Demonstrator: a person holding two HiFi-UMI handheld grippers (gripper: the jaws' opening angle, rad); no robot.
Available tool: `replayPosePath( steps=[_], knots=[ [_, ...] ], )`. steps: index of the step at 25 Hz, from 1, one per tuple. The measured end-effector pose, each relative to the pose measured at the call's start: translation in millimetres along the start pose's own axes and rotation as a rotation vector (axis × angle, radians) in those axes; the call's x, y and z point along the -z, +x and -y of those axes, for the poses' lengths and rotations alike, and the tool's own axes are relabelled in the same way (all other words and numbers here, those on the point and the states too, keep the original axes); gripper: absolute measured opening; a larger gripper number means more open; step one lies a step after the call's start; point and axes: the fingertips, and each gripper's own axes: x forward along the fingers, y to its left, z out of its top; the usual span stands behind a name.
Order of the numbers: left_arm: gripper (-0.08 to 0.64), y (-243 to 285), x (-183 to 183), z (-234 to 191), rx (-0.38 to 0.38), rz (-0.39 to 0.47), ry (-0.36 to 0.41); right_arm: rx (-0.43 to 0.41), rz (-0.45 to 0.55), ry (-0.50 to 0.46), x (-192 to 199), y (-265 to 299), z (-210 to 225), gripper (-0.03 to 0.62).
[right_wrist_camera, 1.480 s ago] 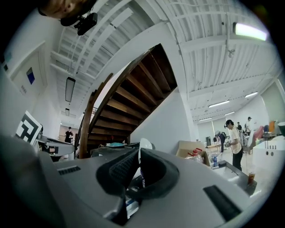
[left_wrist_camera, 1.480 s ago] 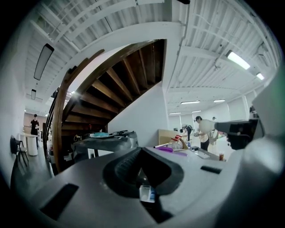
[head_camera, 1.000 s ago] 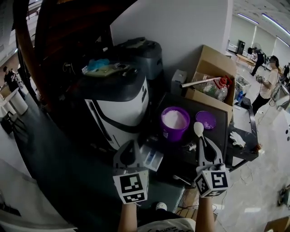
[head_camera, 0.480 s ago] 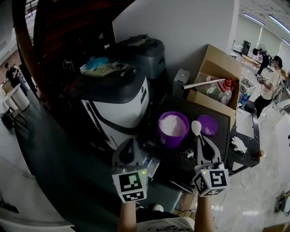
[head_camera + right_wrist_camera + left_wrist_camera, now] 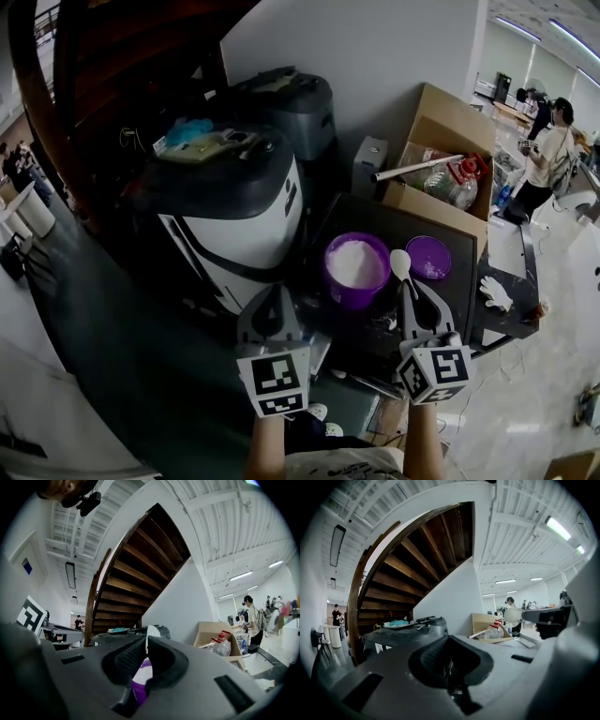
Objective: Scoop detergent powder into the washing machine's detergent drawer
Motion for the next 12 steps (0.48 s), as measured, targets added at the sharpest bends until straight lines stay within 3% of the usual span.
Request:
replayPosePath(
  steps=[12],
  knots=[
    [0.002, 61.6, 8.7, -13.3, 0.076, -0.03, -0.028, 0.033, -0.118, 0.036, 26.1, 51.9, -0.7, 0.02]
  ],
)
